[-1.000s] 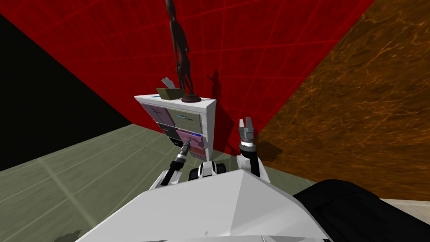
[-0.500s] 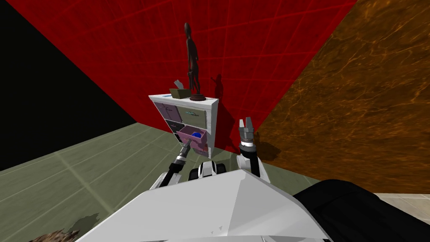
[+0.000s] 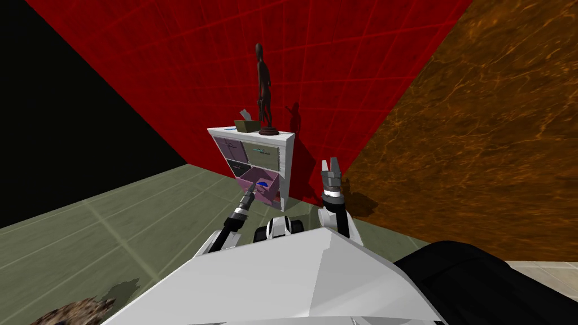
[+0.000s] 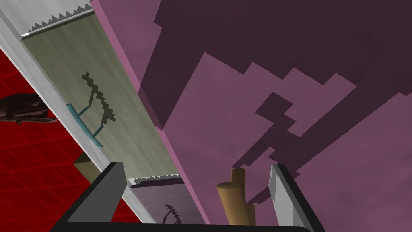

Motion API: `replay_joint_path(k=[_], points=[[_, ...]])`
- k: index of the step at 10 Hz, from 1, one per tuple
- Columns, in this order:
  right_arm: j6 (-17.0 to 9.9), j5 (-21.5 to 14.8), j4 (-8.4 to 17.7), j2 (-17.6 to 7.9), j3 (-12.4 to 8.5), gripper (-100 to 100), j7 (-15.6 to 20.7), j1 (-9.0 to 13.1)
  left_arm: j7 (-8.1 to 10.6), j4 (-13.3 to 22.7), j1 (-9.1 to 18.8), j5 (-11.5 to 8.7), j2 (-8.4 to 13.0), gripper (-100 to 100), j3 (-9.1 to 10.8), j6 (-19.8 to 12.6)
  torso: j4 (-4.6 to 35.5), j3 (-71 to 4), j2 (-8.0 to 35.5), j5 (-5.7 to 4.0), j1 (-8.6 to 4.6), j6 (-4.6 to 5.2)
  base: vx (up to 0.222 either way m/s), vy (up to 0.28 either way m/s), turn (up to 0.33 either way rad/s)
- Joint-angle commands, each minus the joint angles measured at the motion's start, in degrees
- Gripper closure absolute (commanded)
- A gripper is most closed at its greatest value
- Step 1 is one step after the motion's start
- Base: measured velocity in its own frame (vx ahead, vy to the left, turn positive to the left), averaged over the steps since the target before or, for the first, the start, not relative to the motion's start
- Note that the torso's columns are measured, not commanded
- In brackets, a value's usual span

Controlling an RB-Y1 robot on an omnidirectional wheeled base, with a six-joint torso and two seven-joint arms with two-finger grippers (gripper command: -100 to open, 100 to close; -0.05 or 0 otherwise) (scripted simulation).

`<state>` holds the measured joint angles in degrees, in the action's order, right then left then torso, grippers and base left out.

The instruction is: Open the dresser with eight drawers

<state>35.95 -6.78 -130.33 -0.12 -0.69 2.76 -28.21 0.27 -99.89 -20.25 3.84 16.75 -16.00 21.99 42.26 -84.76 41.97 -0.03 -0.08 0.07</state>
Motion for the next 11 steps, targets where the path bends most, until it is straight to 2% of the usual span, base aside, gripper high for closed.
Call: replay_joint_path(k=[1,4,5,6,11], points=[[0.0,0.0,0.0,0.0,0.0,0,0.0,0.0,0.73,-3.95,-0.38,-0.32,1.23,-100,0.16,-3.05,0.05,0.14,0.23,0.01,0.05,-0.02,0.012,-0.019,0.001],[0.0,0.0,0.0,0.0,0.0,0,0.0,0.01,1.52,-8.35,-0.98,-0.65,2.61,-100,0.26,-6.48,0.24,0.3,0.54,-0.04,0.07,-0.09,-0.002,-0.013,0.006],[0.0,0.0,0.0,0.0,0.0,0,0.0,0.01,1.34,-7.12,-1.3,-0.56,2.36,-100,0.05,-6.03,0.39,0.36,0.67,-0.11,0.0,-0.11,0.0,0.0,0.0],[0.0,0.0,0.0,0.0,0.0,0,0.0,0.01,1.41,-7.26,-1.38,-0.57,2.42,0,0.04,-6.42,0.28,0.37,0.65,-0.07,0.0,-0.09,0.0,0.0,0.0],[0.0,0.0,0.0,0.0,0.0,0,0.0,0.01,1.41,-6.93,-1.55,-0.57,2.47,0,0.06,-6.67,0.06,0.21,0.36,0.01,0.05,-0.06,0.0,0.0,0.0]])
